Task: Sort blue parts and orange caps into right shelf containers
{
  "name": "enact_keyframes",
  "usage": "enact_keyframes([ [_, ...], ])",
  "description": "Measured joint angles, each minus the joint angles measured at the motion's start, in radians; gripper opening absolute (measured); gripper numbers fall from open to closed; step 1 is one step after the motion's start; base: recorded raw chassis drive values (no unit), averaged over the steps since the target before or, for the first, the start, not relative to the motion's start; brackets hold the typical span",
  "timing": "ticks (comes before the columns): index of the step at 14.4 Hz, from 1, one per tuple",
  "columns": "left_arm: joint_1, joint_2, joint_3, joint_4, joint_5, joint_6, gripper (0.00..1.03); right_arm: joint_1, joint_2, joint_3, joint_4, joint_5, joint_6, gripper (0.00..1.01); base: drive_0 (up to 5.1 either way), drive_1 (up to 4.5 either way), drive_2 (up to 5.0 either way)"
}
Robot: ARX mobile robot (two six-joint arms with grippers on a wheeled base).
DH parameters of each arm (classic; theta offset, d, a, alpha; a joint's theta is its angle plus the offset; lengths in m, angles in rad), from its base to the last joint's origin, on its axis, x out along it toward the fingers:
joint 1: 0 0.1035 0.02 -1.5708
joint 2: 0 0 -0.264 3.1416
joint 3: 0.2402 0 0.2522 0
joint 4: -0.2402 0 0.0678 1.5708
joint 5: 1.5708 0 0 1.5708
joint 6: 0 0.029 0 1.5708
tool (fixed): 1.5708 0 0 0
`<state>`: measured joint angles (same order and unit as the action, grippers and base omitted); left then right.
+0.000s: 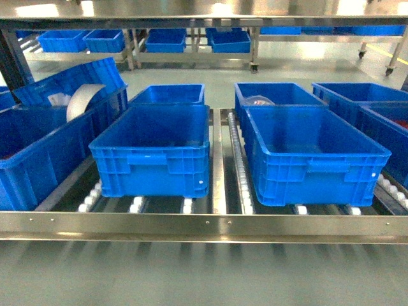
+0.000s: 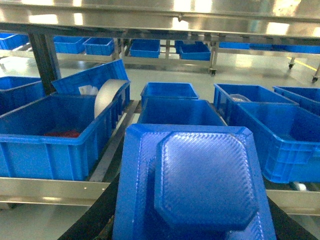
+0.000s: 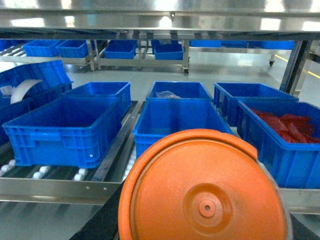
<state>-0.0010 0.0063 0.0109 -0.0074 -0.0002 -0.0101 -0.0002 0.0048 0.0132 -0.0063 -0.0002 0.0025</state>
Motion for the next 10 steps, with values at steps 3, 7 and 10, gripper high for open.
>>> enact_keyframes([
  [3,0.0,0.0,0.0,0.0,-0.001,0.0,0.43,0.0,0.0,0.0,0.0,0.0,0.0,0.45,0.0,0.0,0.0],
  [7,0.0,0.0,0.0,0.0,0.0,0.0,0.43,0.0,0.0,0.0,0.0,-0.001,0.0,0.45,0.0,0.0,0.0],
  [10,0.0,0.0,0.0,-0.001,0.0,0.0,0.43,0.0,0.0,0.0,-0.001,0.0,0.0,0.45,0.0,0.0,0.0],
])
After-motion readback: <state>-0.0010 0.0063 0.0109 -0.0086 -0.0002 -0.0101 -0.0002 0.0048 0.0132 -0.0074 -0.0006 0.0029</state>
